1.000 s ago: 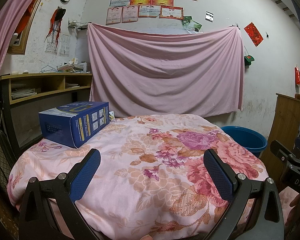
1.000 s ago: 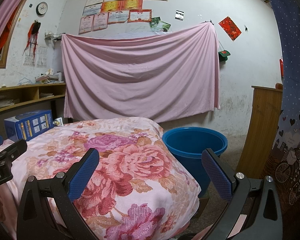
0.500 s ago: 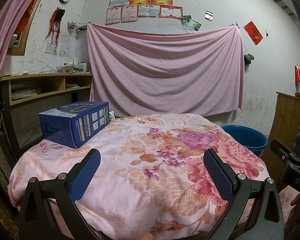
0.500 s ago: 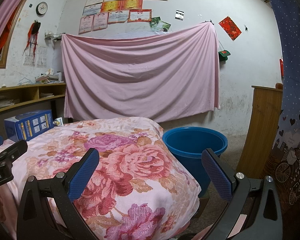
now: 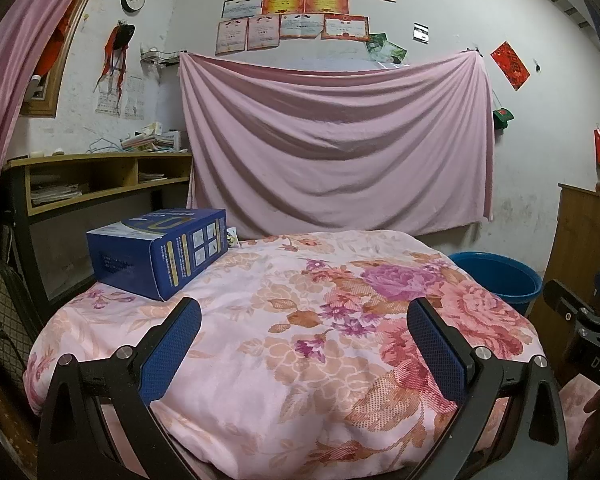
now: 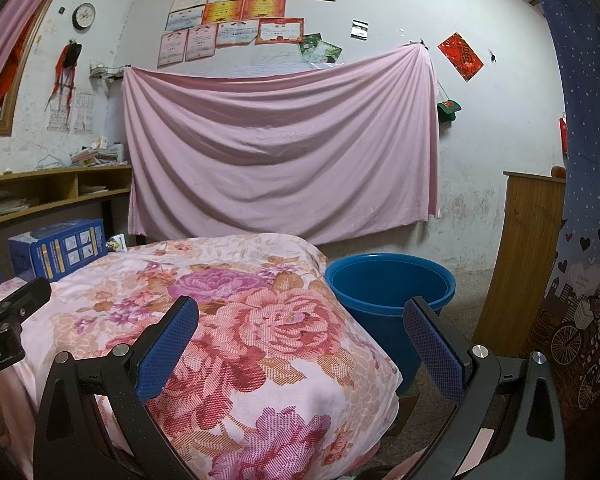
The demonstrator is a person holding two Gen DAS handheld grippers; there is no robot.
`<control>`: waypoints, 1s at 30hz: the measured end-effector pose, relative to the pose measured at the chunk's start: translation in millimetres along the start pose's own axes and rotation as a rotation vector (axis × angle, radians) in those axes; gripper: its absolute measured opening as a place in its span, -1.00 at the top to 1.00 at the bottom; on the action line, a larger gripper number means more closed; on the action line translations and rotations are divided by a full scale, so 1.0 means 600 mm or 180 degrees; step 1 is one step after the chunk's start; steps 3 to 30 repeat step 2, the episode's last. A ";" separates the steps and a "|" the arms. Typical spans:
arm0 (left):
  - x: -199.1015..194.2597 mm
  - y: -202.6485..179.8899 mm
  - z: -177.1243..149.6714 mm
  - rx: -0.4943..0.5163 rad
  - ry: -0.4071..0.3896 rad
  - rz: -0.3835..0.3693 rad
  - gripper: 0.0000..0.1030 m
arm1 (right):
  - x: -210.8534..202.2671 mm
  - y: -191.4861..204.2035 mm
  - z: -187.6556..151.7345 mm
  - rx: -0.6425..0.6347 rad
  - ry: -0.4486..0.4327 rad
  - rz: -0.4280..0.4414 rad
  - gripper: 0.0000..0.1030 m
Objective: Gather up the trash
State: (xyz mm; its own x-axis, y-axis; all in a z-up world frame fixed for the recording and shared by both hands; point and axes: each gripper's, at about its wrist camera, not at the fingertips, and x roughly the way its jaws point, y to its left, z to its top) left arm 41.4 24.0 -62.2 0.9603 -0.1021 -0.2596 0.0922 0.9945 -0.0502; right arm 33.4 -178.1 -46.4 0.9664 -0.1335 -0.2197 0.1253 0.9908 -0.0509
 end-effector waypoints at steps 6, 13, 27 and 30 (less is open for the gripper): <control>-0.001 0.000 0.000 0.0006 0.0002 -0.0001 -0.96 | 0.000 0.000 0.000 0.0003 -0.0001 0.0001 -1.00; -0.001 0.000 0.000 0.0006 0.0002 -0.0001 -0.96 | 0.000 0.000 0.000 0.0003 -0.0001 0.0001 -1.00; -0.001 0.000 0.000 0.0006 0.0002 -0.0001 -0.96 | 0.000 0.000 0.000 0.0003 -0.0001 0.0001 -1.00; -0.001 0.000 0.000 0.0006 0.0002 -0.0001 -0.96 | 0.000 0.000 0.000 0.0003 -0.0001 0.0001 -1.00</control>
